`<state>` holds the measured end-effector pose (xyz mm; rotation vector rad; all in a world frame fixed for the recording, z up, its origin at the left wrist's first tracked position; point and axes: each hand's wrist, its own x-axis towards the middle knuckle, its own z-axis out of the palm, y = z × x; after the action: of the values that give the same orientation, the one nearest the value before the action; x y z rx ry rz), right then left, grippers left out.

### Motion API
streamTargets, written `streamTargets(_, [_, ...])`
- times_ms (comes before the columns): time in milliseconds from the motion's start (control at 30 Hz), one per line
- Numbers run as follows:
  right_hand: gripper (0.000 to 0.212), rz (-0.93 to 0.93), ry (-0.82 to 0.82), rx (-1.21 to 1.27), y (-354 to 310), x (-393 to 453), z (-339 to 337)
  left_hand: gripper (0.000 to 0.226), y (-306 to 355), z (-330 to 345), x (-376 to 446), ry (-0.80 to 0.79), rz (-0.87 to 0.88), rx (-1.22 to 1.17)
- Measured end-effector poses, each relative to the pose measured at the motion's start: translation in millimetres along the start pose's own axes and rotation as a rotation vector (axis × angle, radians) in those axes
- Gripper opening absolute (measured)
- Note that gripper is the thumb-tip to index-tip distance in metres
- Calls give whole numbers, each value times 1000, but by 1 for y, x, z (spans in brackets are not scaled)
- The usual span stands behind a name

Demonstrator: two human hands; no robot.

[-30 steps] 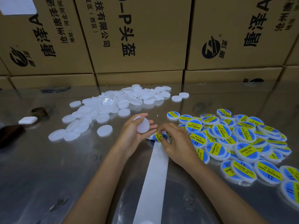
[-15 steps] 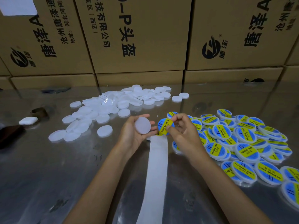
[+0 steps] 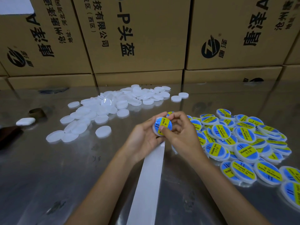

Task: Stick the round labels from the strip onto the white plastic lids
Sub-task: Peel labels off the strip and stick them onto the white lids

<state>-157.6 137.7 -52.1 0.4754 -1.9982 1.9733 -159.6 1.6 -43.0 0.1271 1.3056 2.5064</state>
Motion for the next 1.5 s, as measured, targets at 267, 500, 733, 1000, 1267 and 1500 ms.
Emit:
streamTargets(267, [34, -44, 74, -105, 5, 1, 1, 42, -1, 7, -1, -2, 8, 6])
streamTargets(500, [46, -110, 179, -344, 8, -1, -2, 46, 2, 11, -3, 22, 19, -68])
streamTargets(733, [62, -115, 233, -544, 10, -4, -1, 49, -1, 15, -3, -36, 16, -182])
streamTargets(1000, [36, -264, 242, -485, 10, 0, -7, 50, 1, 15, -7, -88, 11, -178])
streamTargets(1267, [32, -208, 147, -517, 6, -3, -9, 45, 3, 14, -6, -41, 17, -197])
streamTargets(1500, [30, -274, 157, -512, 9, 0, -12, 46, 2, 10, -6, -54, 14, -147])
